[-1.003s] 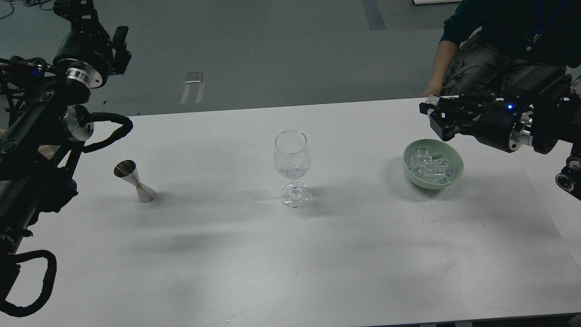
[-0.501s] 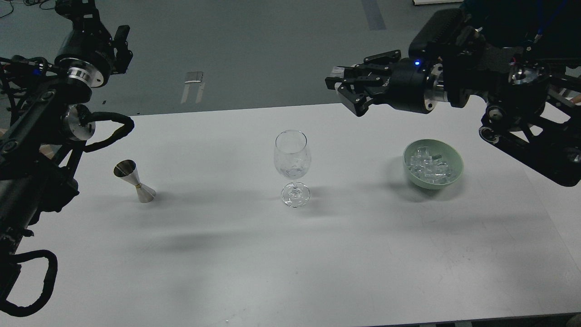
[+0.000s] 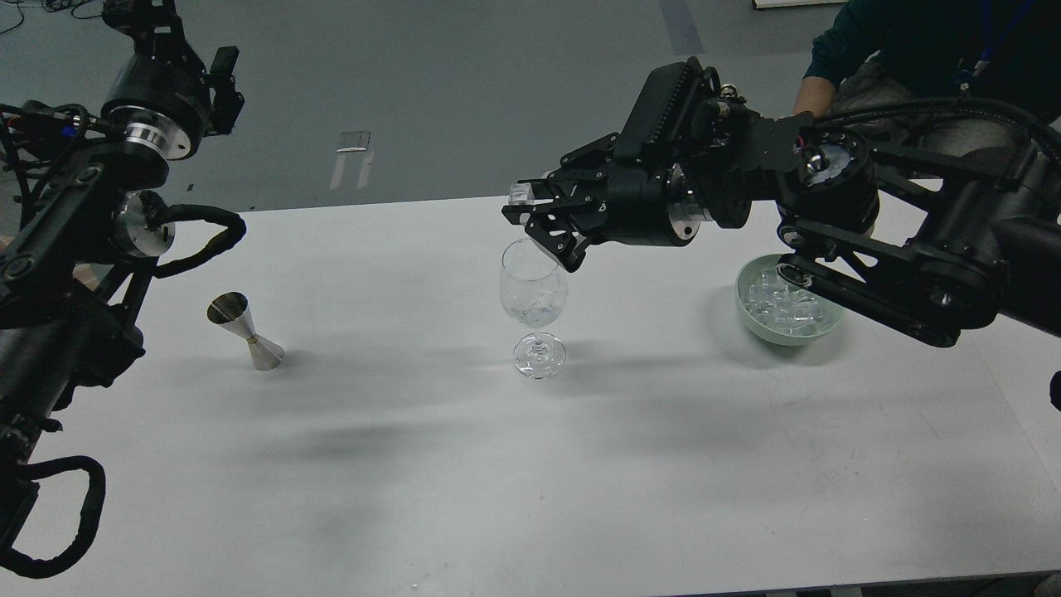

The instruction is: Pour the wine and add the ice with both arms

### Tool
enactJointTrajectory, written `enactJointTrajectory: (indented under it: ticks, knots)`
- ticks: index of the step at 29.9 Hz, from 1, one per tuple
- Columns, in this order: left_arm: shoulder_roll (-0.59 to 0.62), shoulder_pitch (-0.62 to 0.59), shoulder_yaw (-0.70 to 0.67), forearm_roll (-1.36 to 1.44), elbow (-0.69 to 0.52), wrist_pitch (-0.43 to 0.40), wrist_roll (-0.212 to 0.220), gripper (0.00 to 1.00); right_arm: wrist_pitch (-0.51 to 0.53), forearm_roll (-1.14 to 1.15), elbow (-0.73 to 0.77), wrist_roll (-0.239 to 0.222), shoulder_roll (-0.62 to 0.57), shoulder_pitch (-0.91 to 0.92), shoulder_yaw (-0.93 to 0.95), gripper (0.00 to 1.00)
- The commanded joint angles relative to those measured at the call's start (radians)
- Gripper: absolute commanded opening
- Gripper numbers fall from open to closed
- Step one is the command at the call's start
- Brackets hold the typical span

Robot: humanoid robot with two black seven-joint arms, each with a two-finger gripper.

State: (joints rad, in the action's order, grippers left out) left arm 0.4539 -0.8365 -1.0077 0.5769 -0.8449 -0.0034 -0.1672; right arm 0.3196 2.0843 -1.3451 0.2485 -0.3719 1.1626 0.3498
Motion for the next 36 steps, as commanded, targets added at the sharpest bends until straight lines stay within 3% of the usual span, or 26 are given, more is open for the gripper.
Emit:
enactJointTrajectory:
  ticks: [1,16,36]
  knots:
    - [-0.004,0.001,0.0,0.0,0.0,0.0,0.0,0.98,-0.001,0.002,0.0,0.0,0.001,-0.02,-0.012,0.0]
    - [-0.001,0.001,0.0,0.0,-0.013,-0.003,0.0,0.98,-0.02,0.005,0.006,-0.031,0.037,-0.087,0.004,0.0]
    - [0.0,-0.009,-0.002,-0.002,-0.016,-0.001,0.002,0.98,-0.001,0.003,0.066,-0.023,0.053,-0.049,0.0,0.0]
